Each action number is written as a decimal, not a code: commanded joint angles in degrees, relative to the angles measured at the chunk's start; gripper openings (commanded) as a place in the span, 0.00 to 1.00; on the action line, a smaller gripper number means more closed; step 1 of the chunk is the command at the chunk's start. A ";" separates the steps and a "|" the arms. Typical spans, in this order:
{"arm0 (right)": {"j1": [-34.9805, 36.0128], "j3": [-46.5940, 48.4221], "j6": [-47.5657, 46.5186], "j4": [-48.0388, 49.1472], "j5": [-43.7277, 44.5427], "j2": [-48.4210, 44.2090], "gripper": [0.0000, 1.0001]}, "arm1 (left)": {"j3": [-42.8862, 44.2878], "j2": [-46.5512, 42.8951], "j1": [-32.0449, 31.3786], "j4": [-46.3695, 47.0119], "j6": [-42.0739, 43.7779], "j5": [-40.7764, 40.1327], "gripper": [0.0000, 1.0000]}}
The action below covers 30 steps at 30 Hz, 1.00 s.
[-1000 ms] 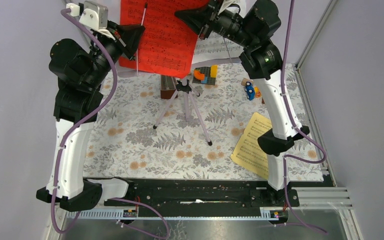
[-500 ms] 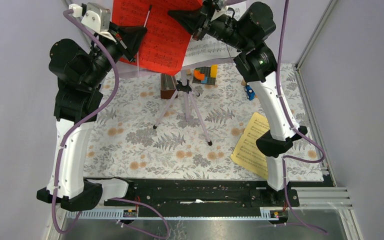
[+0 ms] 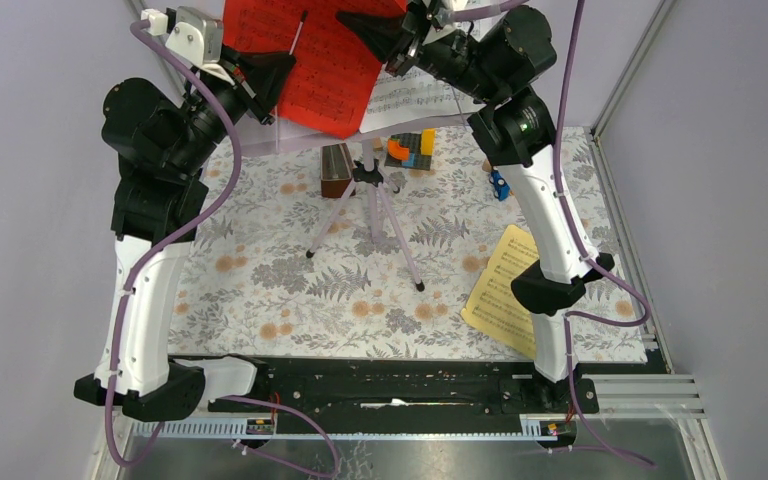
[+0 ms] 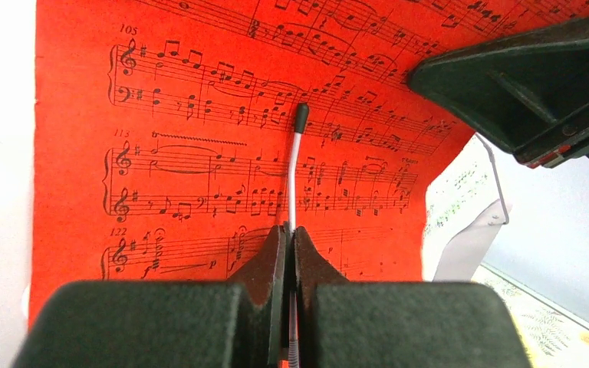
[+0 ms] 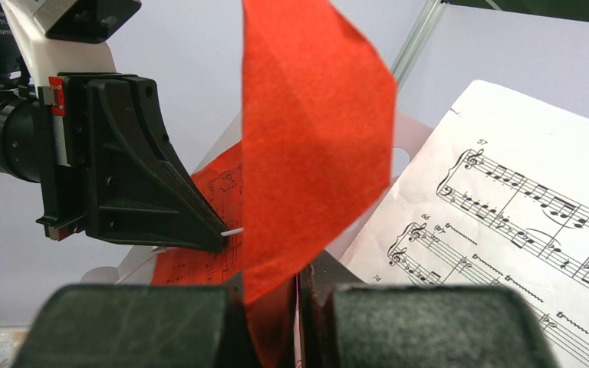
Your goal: Set up the instrument practice props
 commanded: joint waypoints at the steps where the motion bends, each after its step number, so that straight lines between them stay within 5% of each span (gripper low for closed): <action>1: 0.65 2.29 -1.57 3.12 0.71 -0.71 0.07 | -0.82 -0.78 0.42 -1.24 -0.63 2.74 0.00; 13: 1.28 1.47 -1.60 2.99 -0.22 0.80 0.13 | -2.01 -0.90 0.59 -0.78 -1.13 3.61 0.00; 30: 1.78 2.33 2.31 1.75 1.50 3.08 0.45 | -2.67 -2.08 0.59 -0.69 -1.18 3.93 0.00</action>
